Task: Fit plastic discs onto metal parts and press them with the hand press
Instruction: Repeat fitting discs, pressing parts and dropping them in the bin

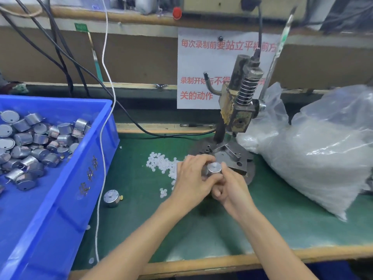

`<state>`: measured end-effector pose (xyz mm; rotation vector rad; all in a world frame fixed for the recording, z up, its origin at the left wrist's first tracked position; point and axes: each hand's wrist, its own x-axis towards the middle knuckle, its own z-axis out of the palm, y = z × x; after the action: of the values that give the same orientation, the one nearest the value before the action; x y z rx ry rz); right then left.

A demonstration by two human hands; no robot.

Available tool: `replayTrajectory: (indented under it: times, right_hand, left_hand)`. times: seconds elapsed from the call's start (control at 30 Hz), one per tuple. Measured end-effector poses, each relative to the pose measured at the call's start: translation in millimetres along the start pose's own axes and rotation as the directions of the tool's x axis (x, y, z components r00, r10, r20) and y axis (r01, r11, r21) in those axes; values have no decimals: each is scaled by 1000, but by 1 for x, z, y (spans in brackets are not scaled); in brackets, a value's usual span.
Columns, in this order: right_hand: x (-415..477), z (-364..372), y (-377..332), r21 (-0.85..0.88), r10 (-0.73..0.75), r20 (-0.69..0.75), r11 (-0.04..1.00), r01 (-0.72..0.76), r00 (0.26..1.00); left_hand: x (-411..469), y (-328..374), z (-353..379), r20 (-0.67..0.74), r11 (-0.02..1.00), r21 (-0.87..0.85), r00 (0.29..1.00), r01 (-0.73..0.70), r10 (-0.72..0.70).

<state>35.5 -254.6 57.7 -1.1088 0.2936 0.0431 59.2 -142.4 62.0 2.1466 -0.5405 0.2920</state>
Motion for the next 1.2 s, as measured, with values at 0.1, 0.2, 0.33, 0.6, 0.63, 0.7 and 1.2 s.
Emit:
replayTrajectory:
  times: [0.1,0.2,0.33,0.6,0.63,0.7,1.2]
  right_hand:
    - [11,-15,-20,-222,-88,-105,973,63,991]
    - [15,-31,-27,-397,-202,-121,907,139,972]
    - [13,-51,-28,-452,-247,-129,877,164,960]
    - [29,-30,-138,-497,-714,-167,657,567,680]
    - [39,-21,-167,-463,-734,-177,650,603,656]
    - [55,-3,-219,-423,-658,-151,717,554,737]
    - [23,-8,-127,-270,-906,-39,416,868,422]
  left_hand:
    - [31,3,23,48,995,85,998,42,-46]
    - [55,-2,39,7,983,171,998,59,-61]
    - [71,-11,53,-25,978,172,993,119,-117]
    - [68,-16,62,-89,989,91,990,118,-110]
    - [68,-15,61,-85,988,97,990,120,-112]
    - [68,-13,60,-79,985,111,989,135,-127]
    - [67,-18,64,-96,985,110,988,133,-122]
